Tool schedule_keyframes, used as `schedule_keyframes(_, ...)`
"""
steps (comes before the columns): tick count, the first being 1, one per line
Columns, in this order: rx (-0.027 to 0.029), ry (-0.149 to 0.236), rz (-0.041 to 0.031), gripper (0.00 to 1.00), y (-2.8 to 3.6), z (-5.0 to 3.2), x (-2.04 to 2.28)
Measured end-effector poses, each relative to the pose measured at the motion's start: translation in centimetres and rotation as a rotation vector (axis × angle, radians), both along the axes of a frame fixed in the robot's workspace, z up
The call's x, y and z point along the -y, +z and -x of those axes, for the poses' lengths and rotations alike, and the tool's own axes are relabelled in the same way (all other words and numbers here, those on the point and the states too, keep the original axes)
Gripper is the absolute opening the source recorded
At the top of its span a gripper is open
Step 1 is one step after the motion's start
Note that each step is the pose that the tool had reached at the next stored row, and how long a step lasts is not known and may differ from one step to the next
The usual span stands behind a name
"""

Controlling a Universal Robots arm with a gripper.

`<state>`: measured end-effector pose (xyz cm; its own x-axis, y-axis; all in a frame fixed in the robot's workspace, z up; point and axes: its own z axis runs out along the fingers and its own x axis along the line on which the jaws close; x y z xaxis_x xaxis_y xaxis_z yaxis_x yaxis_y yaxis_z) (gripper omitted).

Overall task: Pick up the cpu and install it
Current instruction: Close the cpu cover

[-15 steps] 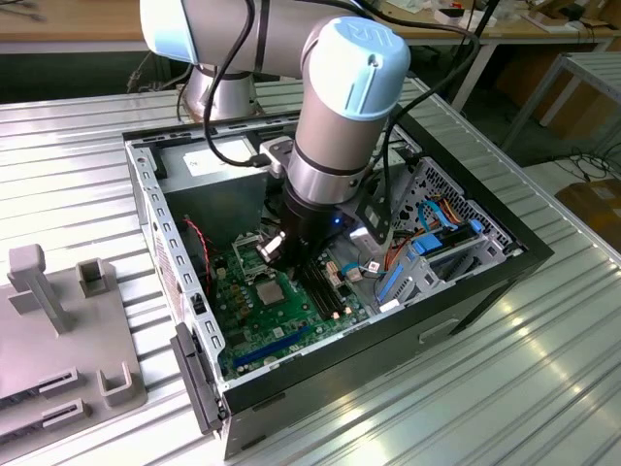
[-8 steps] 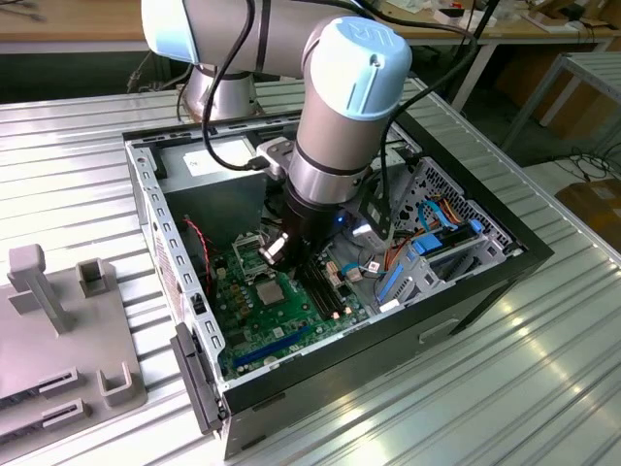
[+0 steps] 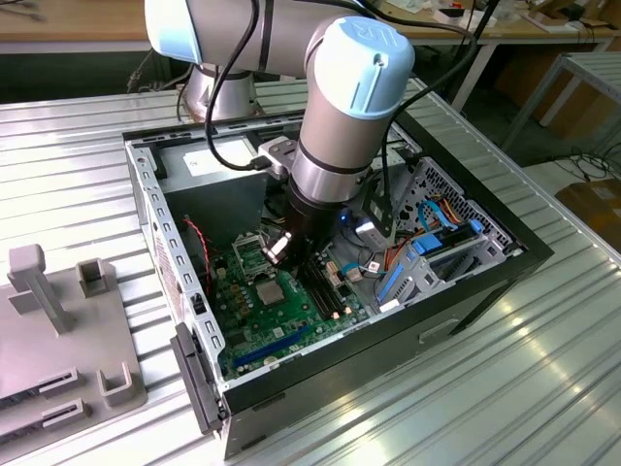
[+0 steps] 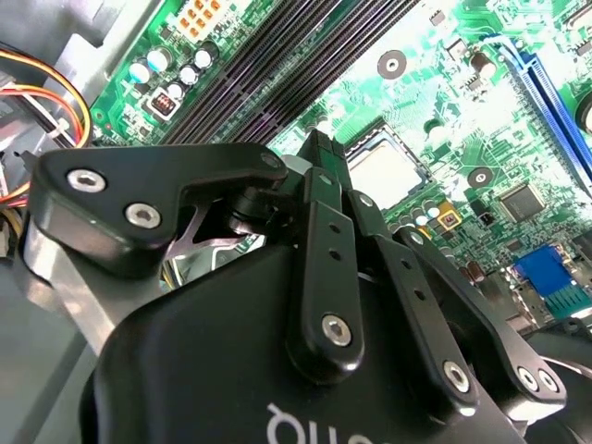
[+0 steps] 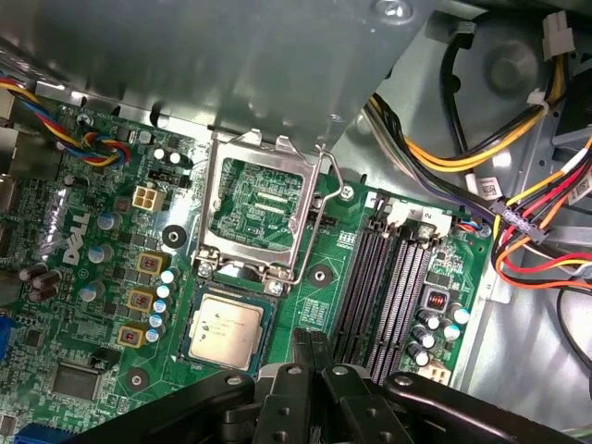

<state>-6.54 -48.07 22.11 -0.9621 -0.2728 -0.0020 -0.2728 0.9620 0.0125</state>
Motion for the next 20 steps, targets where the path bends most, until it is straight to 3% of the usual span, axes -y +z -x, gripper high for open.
schedule_keyframes(5, 0.0002, 0.007, 0.0001, 0.11, 0.00, 0.00, 0.00)
schedule_keyframes(10, 0.0003, 0.093, -0.0011, 0.11, -0.01, -0.01, -0.01)
schedule_keyframes(13, 0.0003, 0.121, -0.0014, 0.11, 0.00, 0.00, 0.00)
schedule_keyframes(20, 0.0001, 0.280, -0.0016, 0.11, 0.02, 0.00, -0.01)
